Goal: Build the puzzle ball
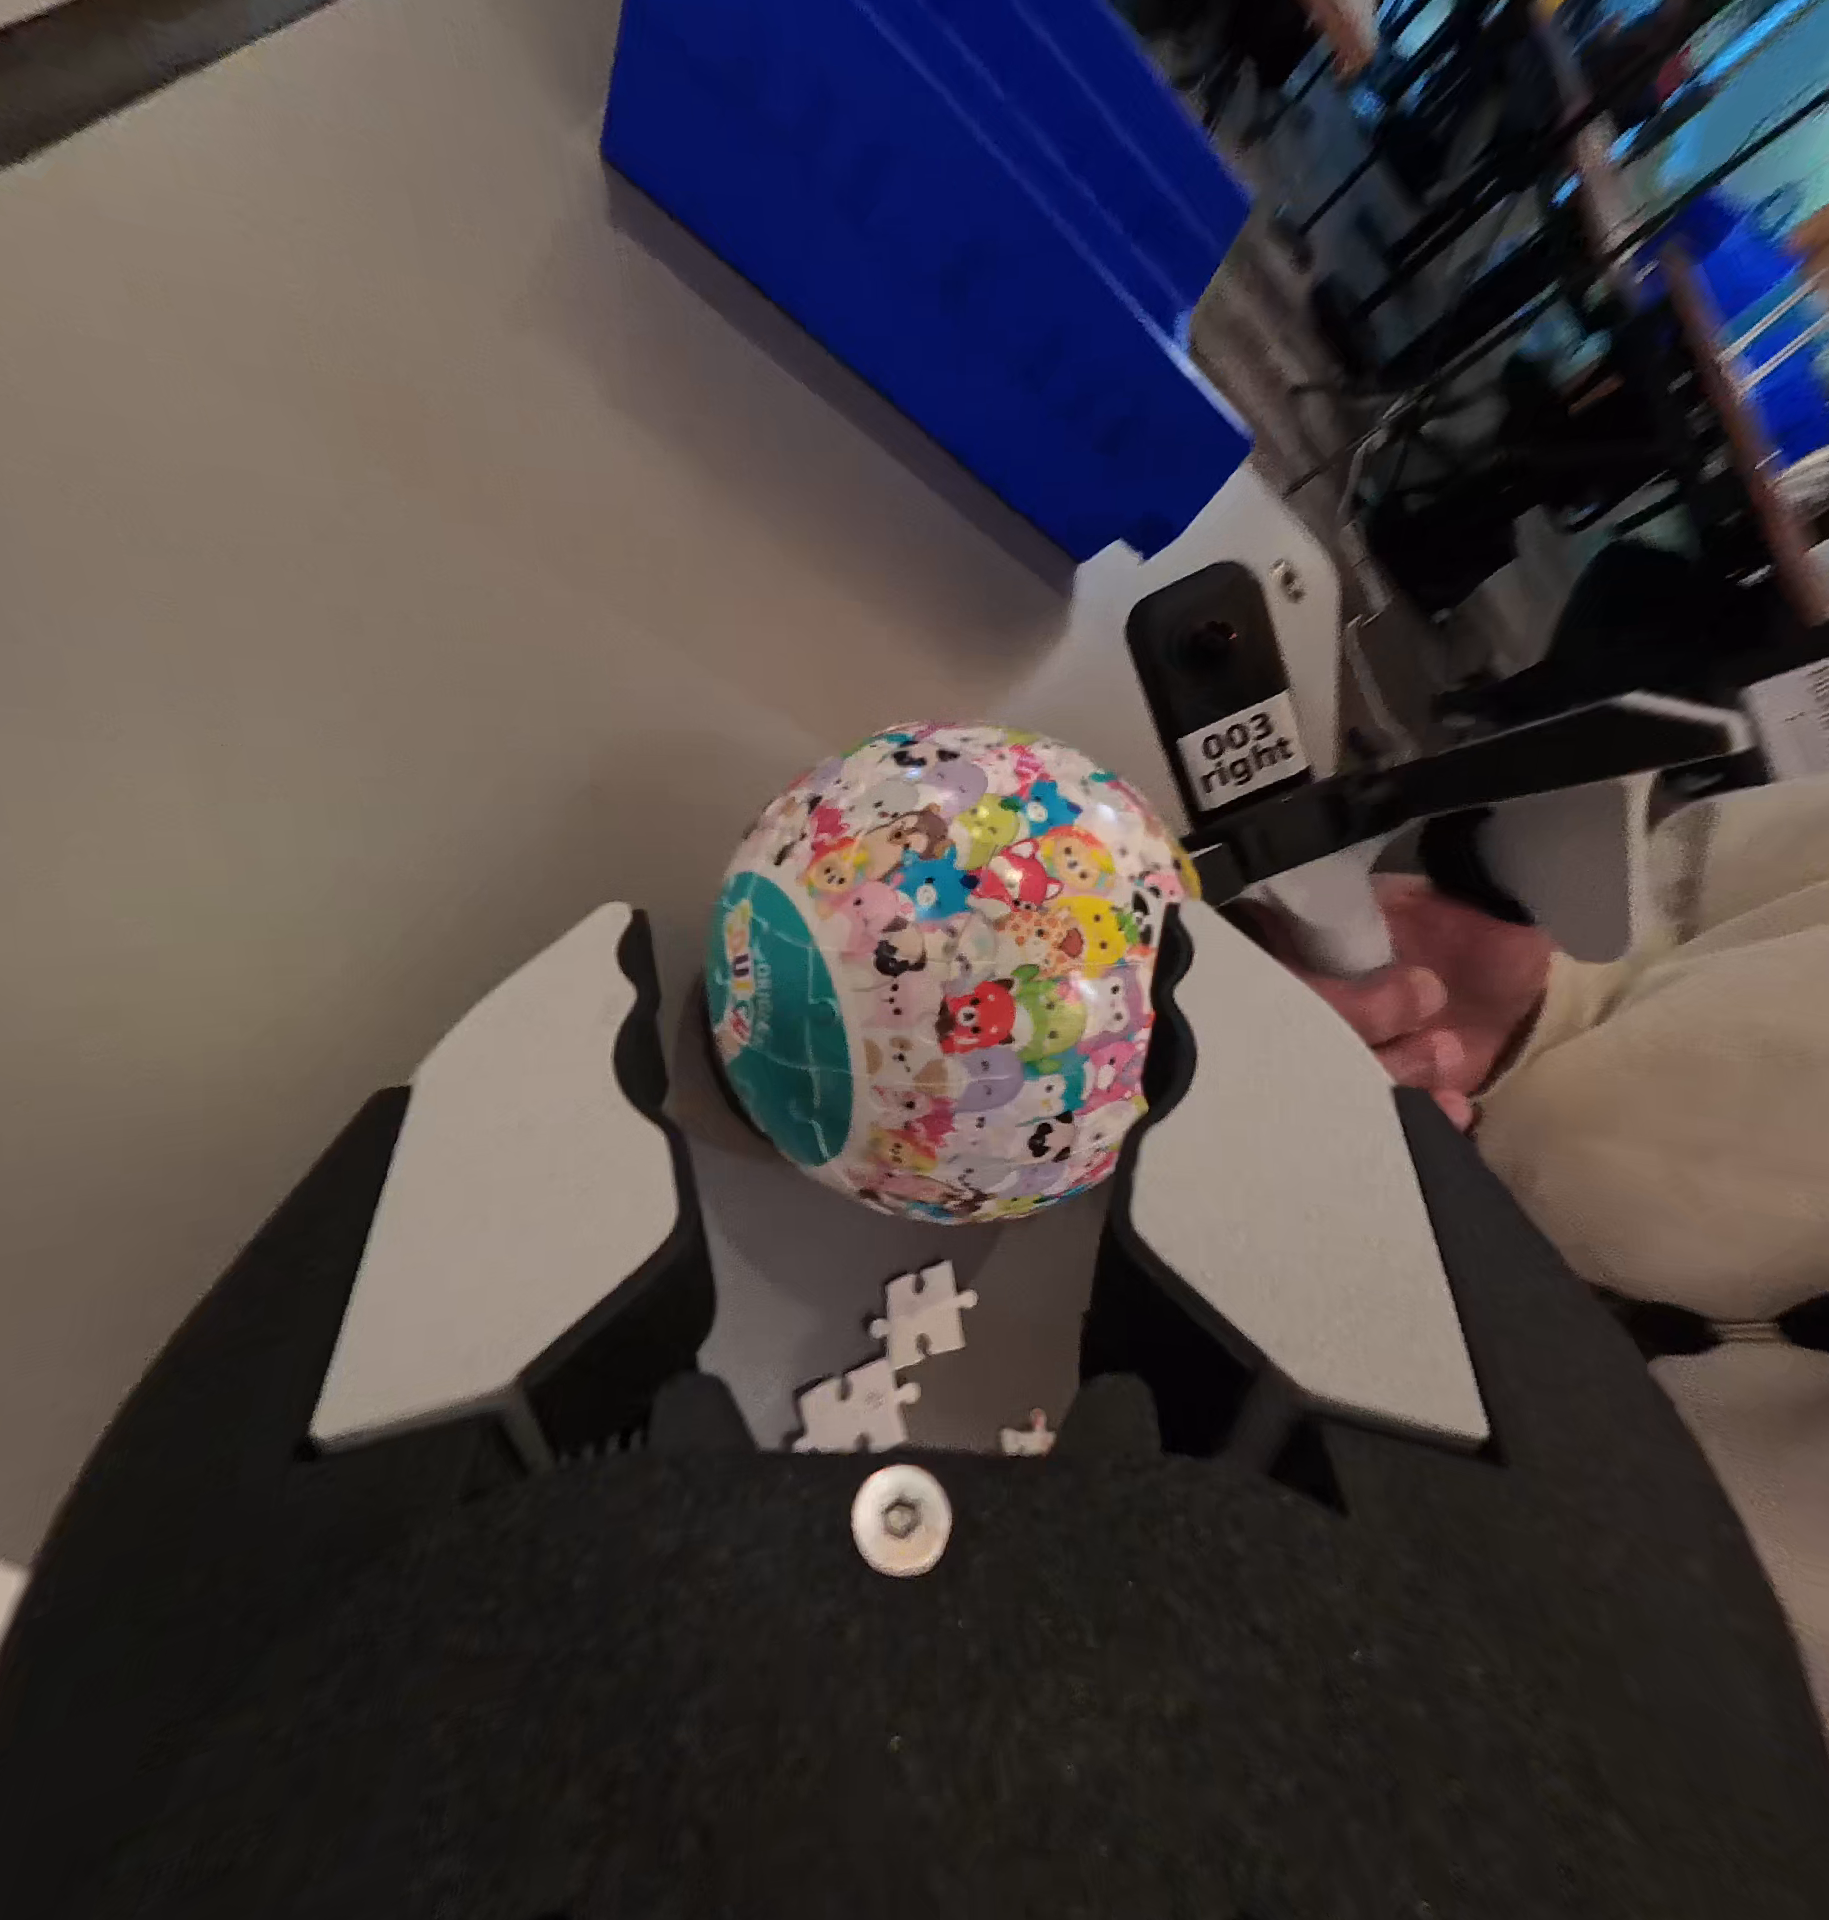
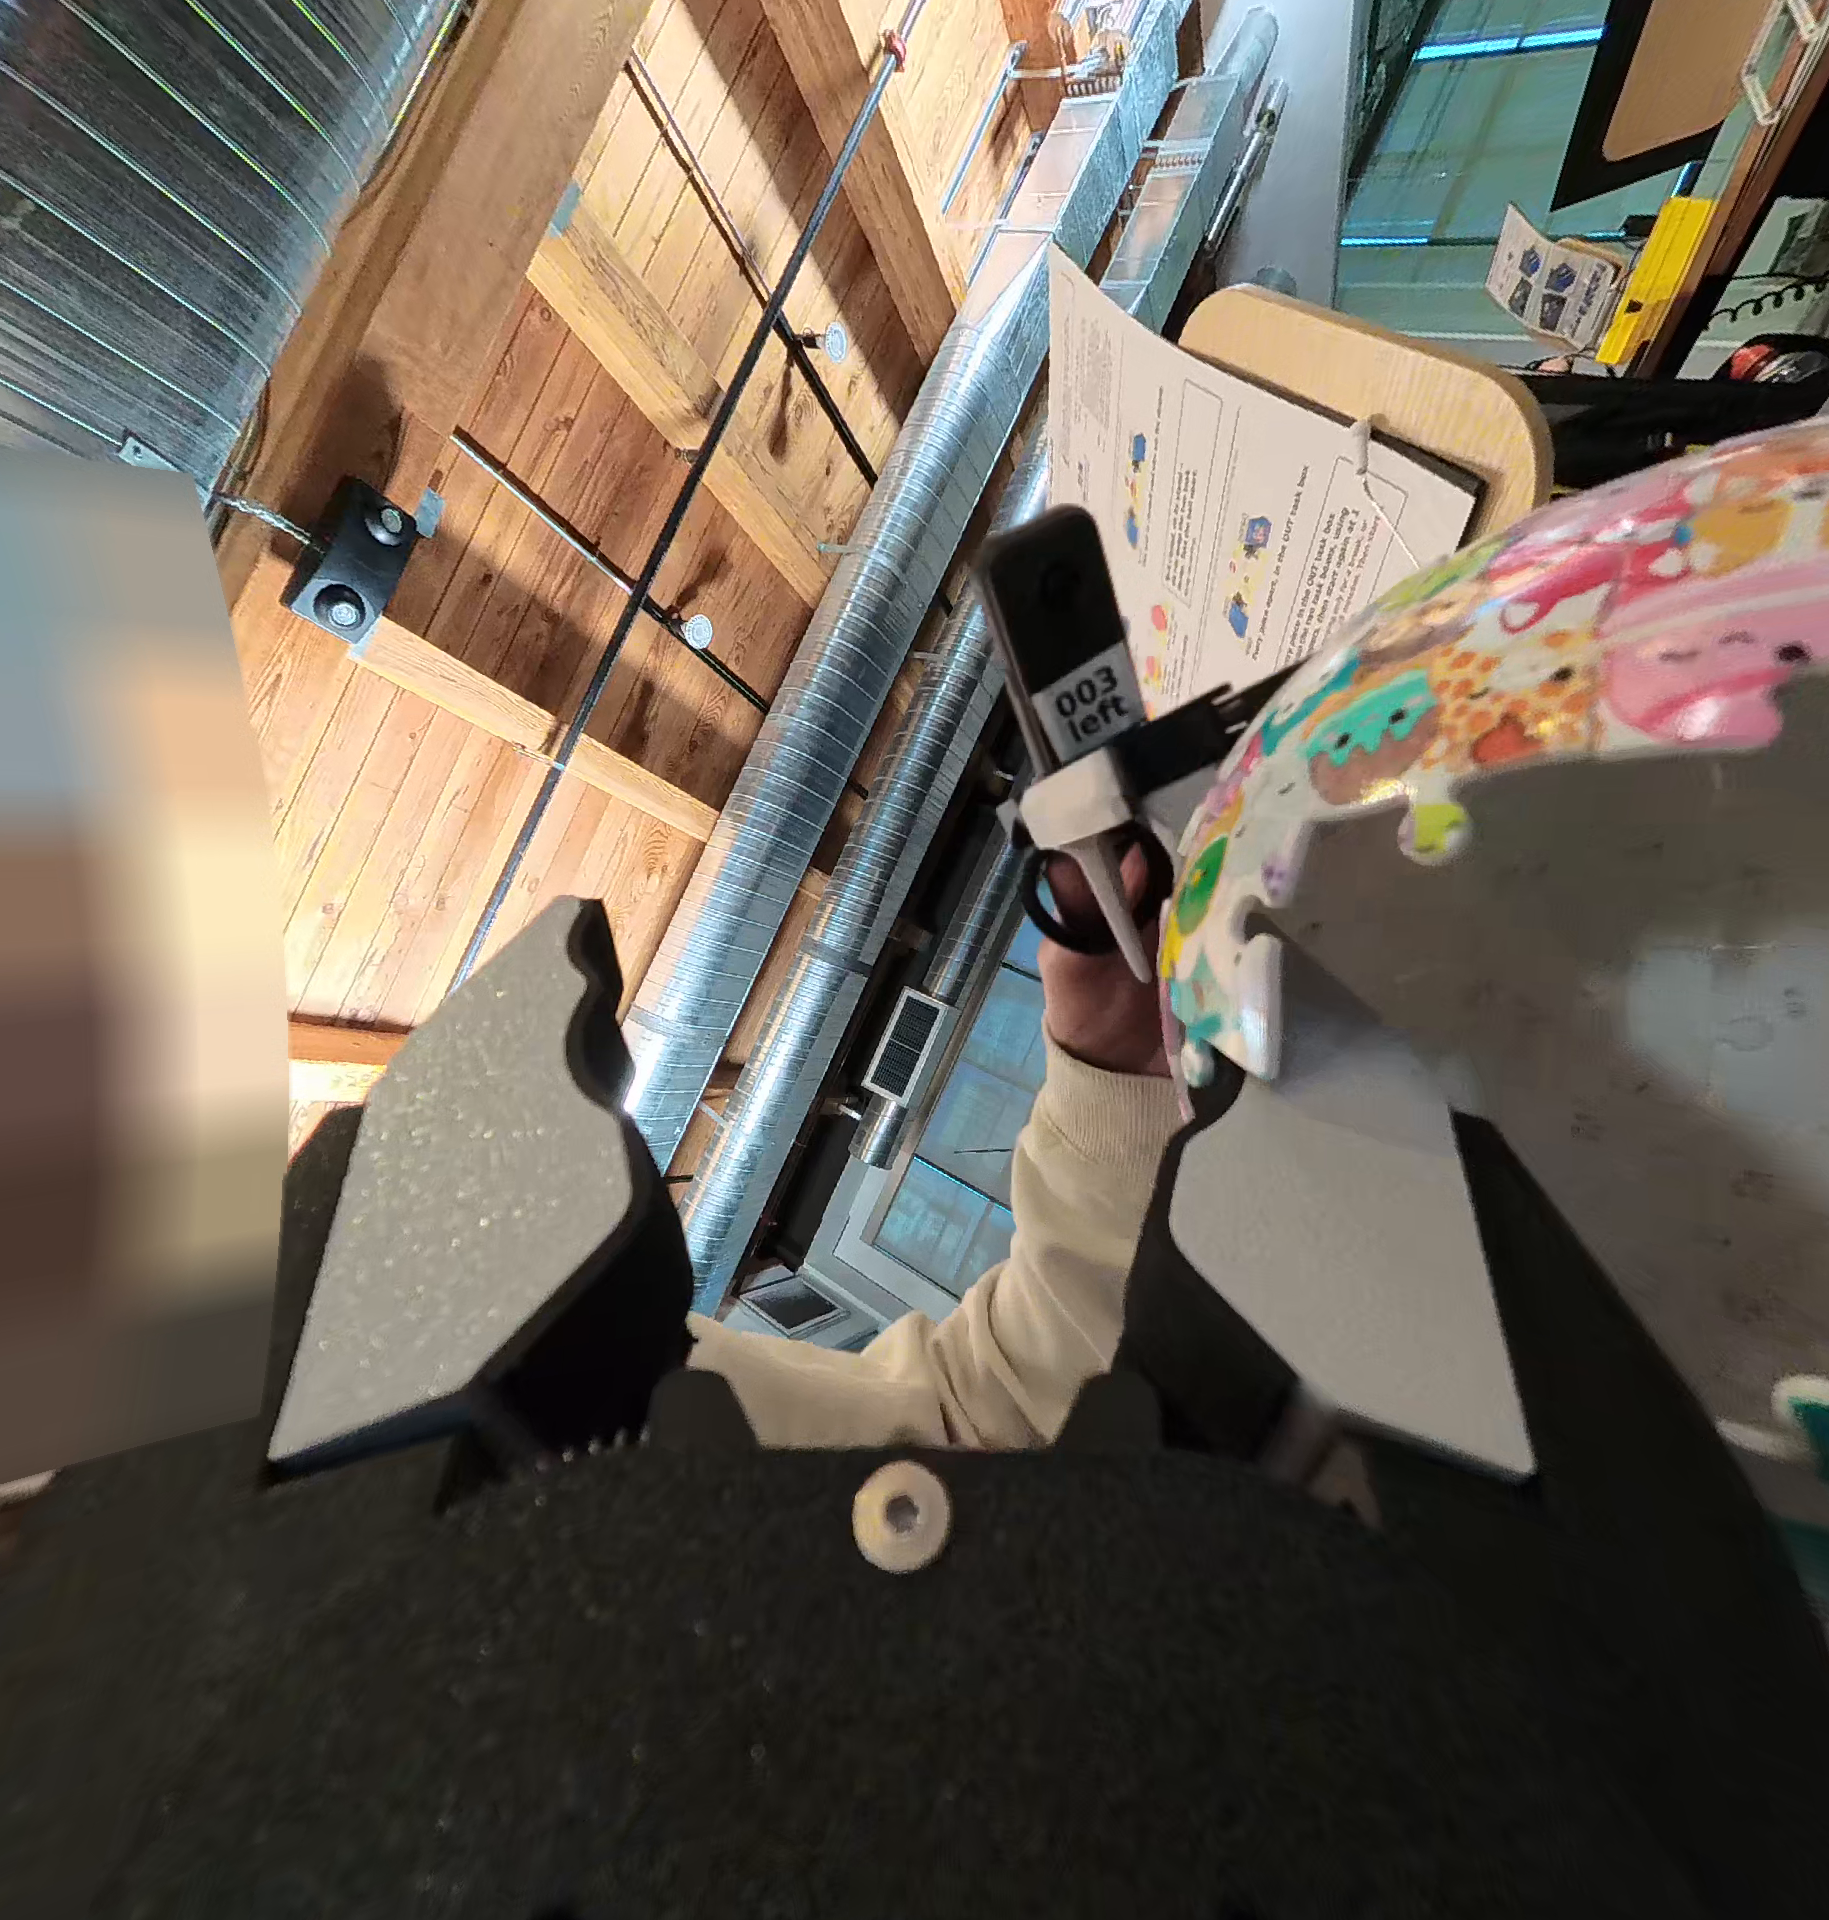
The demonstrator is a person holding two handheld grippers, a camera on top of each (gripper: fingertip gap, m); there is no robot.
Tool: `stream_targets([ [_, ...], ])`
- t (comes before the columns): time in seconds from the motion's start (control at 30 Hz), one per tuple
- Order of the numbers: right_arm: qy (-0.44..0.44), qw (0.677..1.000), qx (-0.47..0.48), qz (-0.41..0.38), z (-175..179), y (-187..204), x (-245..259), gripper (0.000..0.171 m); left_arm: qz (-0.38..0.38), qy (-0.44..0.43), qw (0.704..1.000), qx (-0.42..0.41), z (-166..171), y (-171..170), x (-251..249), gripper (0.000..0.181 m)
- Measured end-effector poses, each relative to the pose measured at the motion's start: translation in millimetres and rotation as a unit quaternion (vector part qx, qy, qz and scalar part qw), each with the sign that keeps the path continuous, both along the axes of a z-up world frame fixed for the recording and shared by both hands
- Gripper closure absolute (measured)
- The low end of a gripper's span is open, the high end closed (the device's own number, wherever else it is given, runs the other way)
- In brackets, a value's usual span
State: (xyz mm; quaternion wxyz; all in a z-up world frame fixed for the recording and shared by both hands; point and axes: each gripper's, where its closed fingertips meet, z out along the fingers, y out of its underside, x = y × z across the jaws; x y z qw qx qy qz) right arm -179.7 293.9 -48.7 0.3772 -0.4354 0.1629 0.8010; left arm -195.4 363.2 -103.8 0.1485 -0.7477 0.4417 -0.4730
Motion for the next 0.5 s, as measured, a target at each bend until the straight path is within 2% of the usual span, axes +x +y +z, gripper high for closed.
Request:
stream_targets([
  [0.27,-0.002,1.000,-0.010,-0.011,-0.6,0.2,2.2,0.064,-0.040,0.077,0.991,0.098,-9.9,-6.0,9.9,0.090],
  [0.4,-0.026,0.999,-0.024,-0.027,1.4,-1.7,2.5,0.046,-0.034,0.086,0.988,0.122,-7.0,-3.8,8.1,0.090],
  [0.5,0.013,0.998,-0.051,-0.031,6.5,2.5,11.7,0.039,-0.033,0.089,0.987,0.127,-8.6,-4.8,6.7,0.090],
])
